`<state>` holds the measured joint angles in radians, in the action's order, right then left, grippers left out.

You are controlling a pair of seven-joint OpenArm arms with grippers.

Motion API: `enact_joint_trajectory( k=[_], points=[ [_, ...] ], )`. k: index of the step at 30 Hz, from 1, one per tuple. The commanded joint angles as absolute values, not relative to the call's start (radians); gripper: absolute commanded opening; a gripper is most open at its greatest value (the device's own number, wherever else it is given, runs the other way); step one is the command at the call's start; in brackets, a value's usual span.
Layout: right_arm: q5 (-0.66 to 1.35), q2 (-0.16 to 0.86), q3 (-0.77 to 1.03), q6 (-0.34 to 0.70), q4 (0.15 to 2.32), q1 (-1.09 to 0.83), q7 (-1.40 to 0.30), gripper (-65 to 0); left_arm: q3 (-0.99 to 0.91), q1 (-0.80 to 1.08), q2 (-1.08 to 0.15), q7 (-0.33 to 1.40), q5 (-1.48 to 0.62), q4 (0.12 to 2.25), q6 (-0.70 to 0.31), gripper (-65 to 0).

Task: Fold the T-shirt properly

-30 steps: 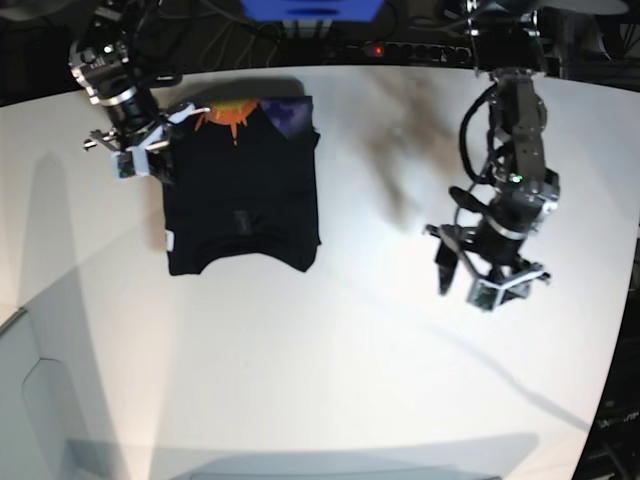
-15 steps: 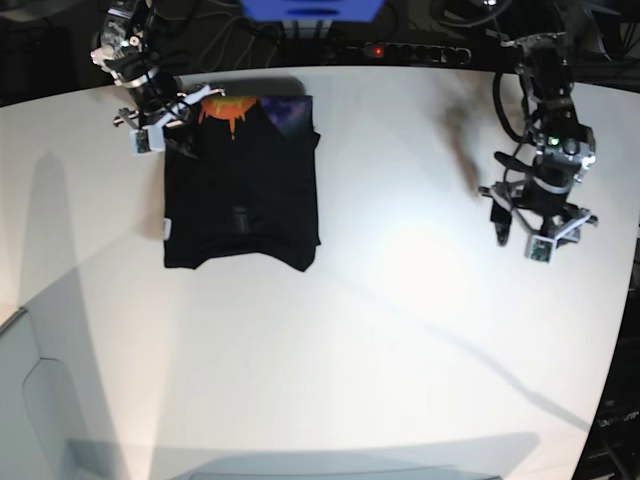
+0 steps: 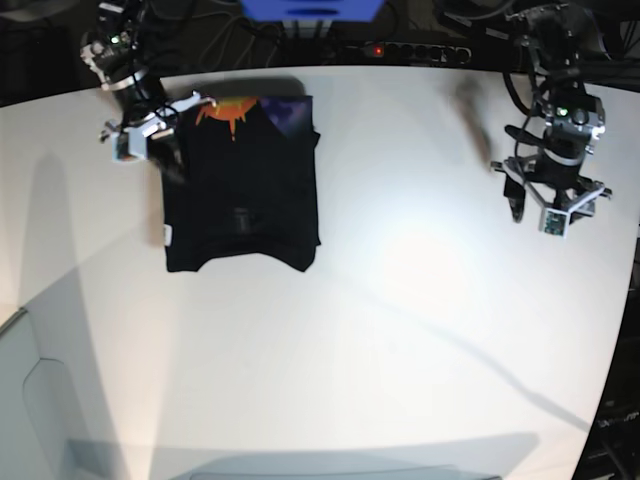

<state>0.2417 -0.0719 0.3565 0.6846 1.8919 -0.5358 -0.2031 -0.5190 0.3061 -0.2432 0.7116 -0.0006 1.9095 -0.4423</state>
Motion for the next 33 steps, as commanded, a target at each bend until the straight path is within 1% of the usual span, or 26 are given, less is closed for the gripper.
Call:
enact_joint_trajectory(
  k=[1, 5, 10, 14, 17, 22, 25, 30, 33],
  points=[
    [0.262, -0.068, 0.34, 0.698, 1.931, -0.538, -0.189, -65.0, -0.526, 0.306, -0.251, 0.696, -0.001, 1.929, -0.438, -26.5],
    [0.259, -0.053, 0.216, 0.698, 1.983, -0.544, -0.277, -65.0, -0.524, 0.334, -0.251, 0.696, -0.001, 1.929, -0.438, -26.5],
    [0.255, 0.001, 0.008, 0.698, 1.975, -0.588, -0.285, -65.0, -0.526, 0.377, -0.251, 0.696, -0.001, 1.929, -0.433, -26.5],
    [0.255, 0.035, -0.107, 0.698, 1.906, -0.601, -0.283, -65.0, -0.568, 0.406, -0.248, 0.696, -0.001, 1.931, -0.433, -26.5],
    [0.255, 0.044, -0.134, 0.698, 1.828, -0.59, -0.271, -65.0, -0.624, 0.424, -0.22, 0.694, -0.001, 1.931, -0.438, -26.5],
    [0.255, 0.045, -0.134, 0.698, 1.755, -0.578, -0.182, -65.0, -0.699, 0.467, -0.186, 0.691, -0.001, 1.945, -0.438, -26.5],
    [0.257, 0.067, -0.143, 0.698, 1.733, -0.578, -0.179, -65.0, -0.711, 0.501, -0.179, 0.69, -0.001, 1.945, -0.438, -26.5],
    [0.257, 0.074, -0.151, 0.698, 1.699, -0.587, -0.177, -65.0, -0.734, 0.556, -0.151, 0.687, -0.001, 1.945, -0.438, -26.5],
    [0.26, 0.116, -0.193, 0.698, 1.724, -0.607, -0.177, -65.0, -0.763, 0.568, -0.125, 0.687, -0.001, 1.945, -0.438, -26.5]
  ],
)
